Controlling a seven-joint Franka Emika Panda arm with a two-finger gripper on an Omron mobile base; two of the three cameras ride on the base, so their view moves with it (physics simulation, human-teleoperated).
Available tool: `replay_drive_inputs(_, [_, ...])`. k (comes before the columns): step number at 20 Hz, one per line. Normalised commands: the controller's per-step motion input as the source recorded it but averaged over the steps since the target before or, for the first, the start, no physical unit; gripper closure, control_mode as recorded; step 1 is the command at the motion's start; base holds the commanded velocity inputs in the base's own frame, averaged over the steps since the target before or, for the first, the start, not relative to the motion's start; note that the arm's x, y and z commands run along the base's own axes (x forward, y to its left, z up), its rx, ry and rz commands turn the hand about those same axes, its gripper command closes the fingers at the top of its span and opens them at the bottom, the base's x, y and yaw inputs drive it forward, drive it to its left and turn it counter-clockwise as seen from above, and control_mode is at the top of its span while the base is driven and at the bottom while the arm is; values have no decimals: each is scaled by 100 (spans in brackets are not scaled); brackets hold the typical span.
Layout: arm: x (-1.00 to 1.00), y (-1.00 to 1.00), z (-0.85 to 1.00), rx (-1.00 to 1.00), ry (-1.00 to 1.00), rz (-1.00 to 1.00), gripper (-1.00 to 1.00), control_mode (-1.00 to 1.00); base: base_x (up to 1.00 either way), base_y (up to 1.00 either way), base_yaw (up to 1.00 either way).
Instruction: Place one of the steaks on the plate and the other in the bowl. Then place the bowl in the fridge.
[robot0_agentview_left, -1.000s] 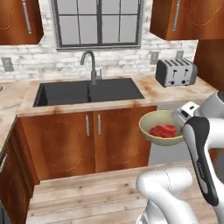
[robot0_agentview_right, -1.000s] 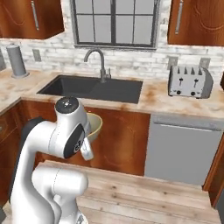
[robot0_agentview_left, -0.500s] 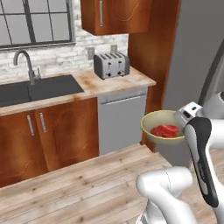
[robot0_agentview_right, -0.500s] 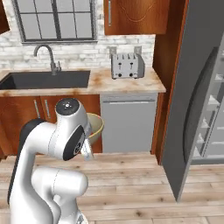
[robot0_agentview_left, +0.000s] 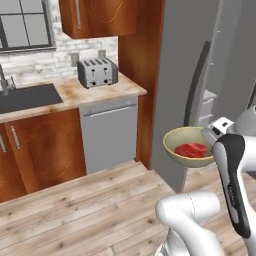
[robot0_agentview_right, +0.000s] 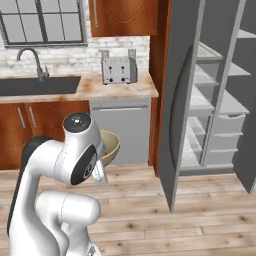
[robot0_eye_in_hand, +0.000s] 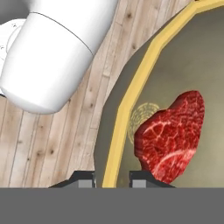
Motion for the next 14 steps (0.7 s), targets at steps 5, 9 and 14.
replay_drive_inputs(5, [0, 0, 0, 0, 0, 0, 100, 100, 17, -100, 5])
replay_drive_inputs(9, [0, 0, 0, 0, 0, 0, 100, 100, 17, -100, 10])
replay_drive_inputs(14, [0, 0, 0, 0, 0, 0, 100, 100, 36, -100, 12])
